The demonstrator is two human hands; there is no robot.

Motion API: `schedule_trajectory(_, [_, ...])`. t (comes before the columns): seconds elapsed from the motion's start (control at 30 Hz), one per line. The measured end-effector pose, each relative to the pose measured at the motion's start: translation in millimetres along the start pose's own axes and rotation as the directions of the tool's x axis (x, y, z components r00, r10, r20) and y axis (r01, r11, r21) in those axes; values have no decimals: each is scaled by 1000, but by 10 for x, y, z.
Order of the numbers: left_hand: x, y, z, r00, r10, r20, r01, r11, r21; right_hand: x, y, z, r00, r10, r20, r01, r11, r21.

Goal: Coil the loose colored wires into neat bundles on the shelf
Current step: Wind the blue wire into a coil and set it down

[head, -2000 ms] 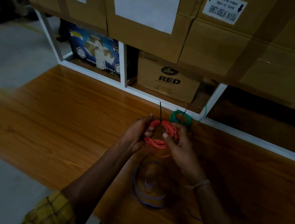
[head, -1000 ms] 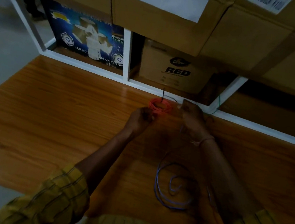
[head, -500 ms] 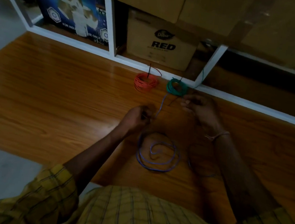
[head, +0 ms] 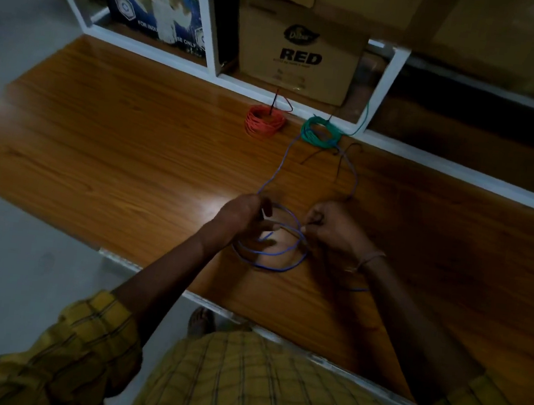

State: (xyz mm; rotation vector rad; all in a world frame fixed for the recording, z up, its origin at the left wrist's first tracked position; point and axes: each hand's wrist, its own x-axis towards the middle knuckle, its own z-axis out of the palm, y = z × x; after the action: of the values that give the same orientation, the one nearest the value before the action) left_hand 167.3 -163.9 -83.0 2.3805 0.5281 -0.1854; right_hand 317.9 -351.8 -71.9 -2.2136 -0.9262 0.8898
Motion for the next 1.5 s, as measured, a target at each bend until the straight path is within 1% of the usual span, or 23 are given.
schedule_trajectory(0.03, [-14,23,54,999,-32,9,32,999,26,-19,29,30,1000,6,17,-6,1000,-26])
schedule_trajectory(0.1, [-68,70,134,997,-83,4,83,996,-42,-53,101,102,999,2,36,3,992,-129])
schedule_trajectory(0.2, [-137,157,165,996,-86,23,87,995,-49,-128,195,219,1000,-13,-9,11,972,-234])
schedule_trajectory(0.27, [-164,209,142,995,-71,70,75,996,-55,-172,230,256,997,-37,-72,22,981,-192])
schedule_trajectory(0.3, [-184,218,123,993,-64,99,76,990,-118,-184,245,255,993,-38,-108,23,990,-139])
schedule_trajectory(0.33, [-198,226,84,992,-42,117,69,969,-236,-198,236,236,989,-32,-143,21,997,-77])
schedule_trajectory(0.4, [-235,197,-1,994,11,110,48,854,-519,-234,191,177,976,-37,-216,49,997,52])
schedule_trajectory(0.47, [-255,166,-137,993,79,93,9,713,-701,-285,50,95,956,-34,-290,110,962,250])
schedule_trajectory(0.53, [-266,194,-275,980,134,143,63,475,-878,-328,-114,8,948,-14,-318,169,870,464])
schedule_trajectory(0.6, [-313,273,-471,967,186,174,126,241,-962,-368,-315,-2,957,36,-289,165,752,638])
schedule_trajectory(0.67, [-341,362,-677,967,202,158,148,63,-987,-373,-492,53,977,92,-192,101,594,798])
schedule_trajectory(0.73, [-344,406,-829,964,233,130,147,-60,-987,-371,-675,159,994,80,-77,32,458,888])
schedule_trajectory(0.77, [-348,423,-889,957,267,116,145,-90,-985,-371,-768,225,997,72,-39,6,415,910])
schedule_trajectory(0.83, [-372,433,-968,933,344,105,148,-100,-984,-363,-939,346,995,98,-7,-32,392,920])
schedule_trajectory(0.87, [-371,418,-986,918,383,106,153,-95,-984,-353,-1002,398,992,127,-12,-43,419,907])
schedule_trajectory(0.93, [-358,383,-1013,890,443,108,172,-107,-979,-288,-1064,490,981,184,-59,-60,580,812])
schedule_trajectory(1.0, [-340,365,-1039,872,483,85,175,-143,-974,-216,-1081,554,976,196,-98,-88,760,644])
schedule_trajectory(1.03, [-331,363,-1062,870,489,66,159,-151,-976,-192,-1099,568,975,195,-102,-106,822,560])
schedule_trajectory(1.17, [-276,376,-1152,887,462,13,79,-124,-989,-186,-1252,531,986,164,-14,-152,936,317])
schedule_trajectory(1.27, [-227,383,-1138,897,442,13,30,-31,-999,-230,-1341,496,987,156,48,-162,974,160])
schedule_trajectory(1.33, [-218,401,-1119,884,467,26,20,19,-1000,-300,-1399,473,987,128,98,-138,985,107])
schedule_trajectory(1.4, [-197,421,-1093,864,504,14,-20,63,-998,-397,-1475,436,986,70,149,-83,993,80])
schedule_trajectory(1.5, [-144,450,-994,891,452,-46,-167,232,-958,-506,-1543,346,976,-10,217,-22,989,145])
